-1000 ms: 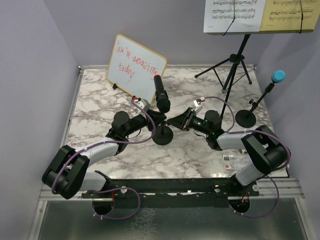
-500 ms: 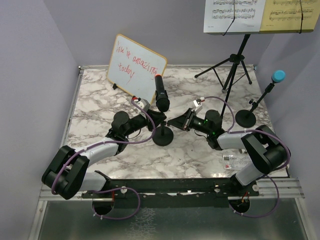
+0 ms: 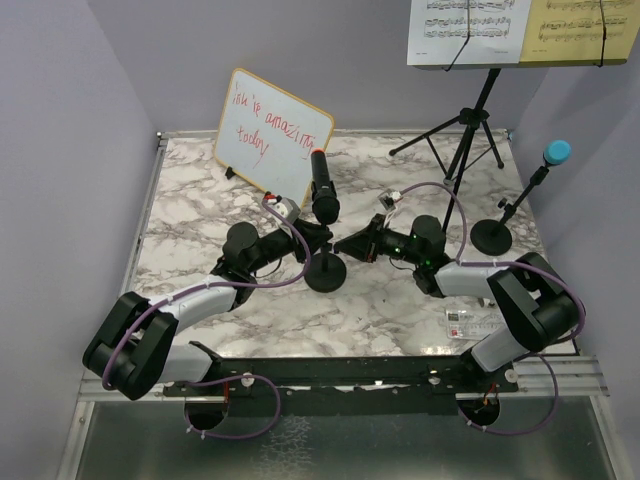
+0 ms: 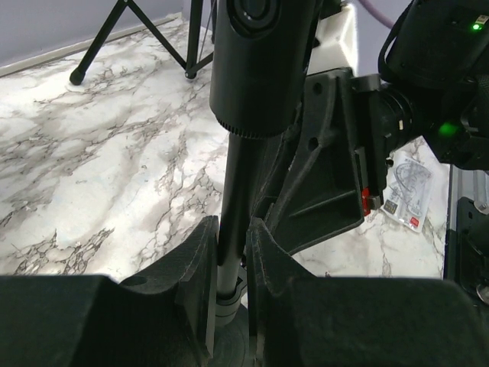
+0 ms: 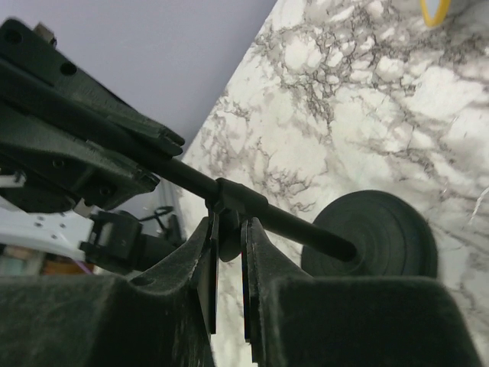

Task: Pack up the instrument practice props
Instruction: Unscrew the knob on the microphone stand.

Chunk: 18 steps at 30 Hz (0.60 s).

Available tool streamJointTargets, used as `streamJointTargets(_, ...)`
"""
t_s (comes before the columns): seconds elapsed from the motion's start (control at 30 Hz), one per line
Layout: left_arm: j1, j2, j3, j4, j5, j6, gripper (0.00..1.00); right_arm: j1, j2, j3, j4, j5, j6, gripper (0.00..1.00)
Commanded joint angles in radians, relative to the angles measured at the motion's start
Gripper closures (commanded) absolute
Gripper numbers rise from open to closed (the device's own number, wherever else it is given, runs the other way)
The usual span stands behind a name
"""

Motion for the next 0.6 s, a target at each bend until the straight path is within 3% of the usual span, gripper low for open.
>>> streamJointTargets(0.0, -0.003, -0.008, 0.014, -0.024, 0.032, -0.032, 1.0, 0.012, -0.04, 0.008, -0.081, -0.031, -0.409, 0.99)
streamJointTargets(0.27, -0.003, -0.011, 0.013, -0.024, 0.03, -0.031, 1.0, 0.072, -0.12, 0.052, -0.383, -0.026, -1.002, 0.99)
streamJointTargets(0.57, -0.003, -0.009, 0.015, -0.024, 0.035, -0.037, 1.0, 0.172, -0.179, 0.026, -0.518, 0.089, -1.546, 0.99)
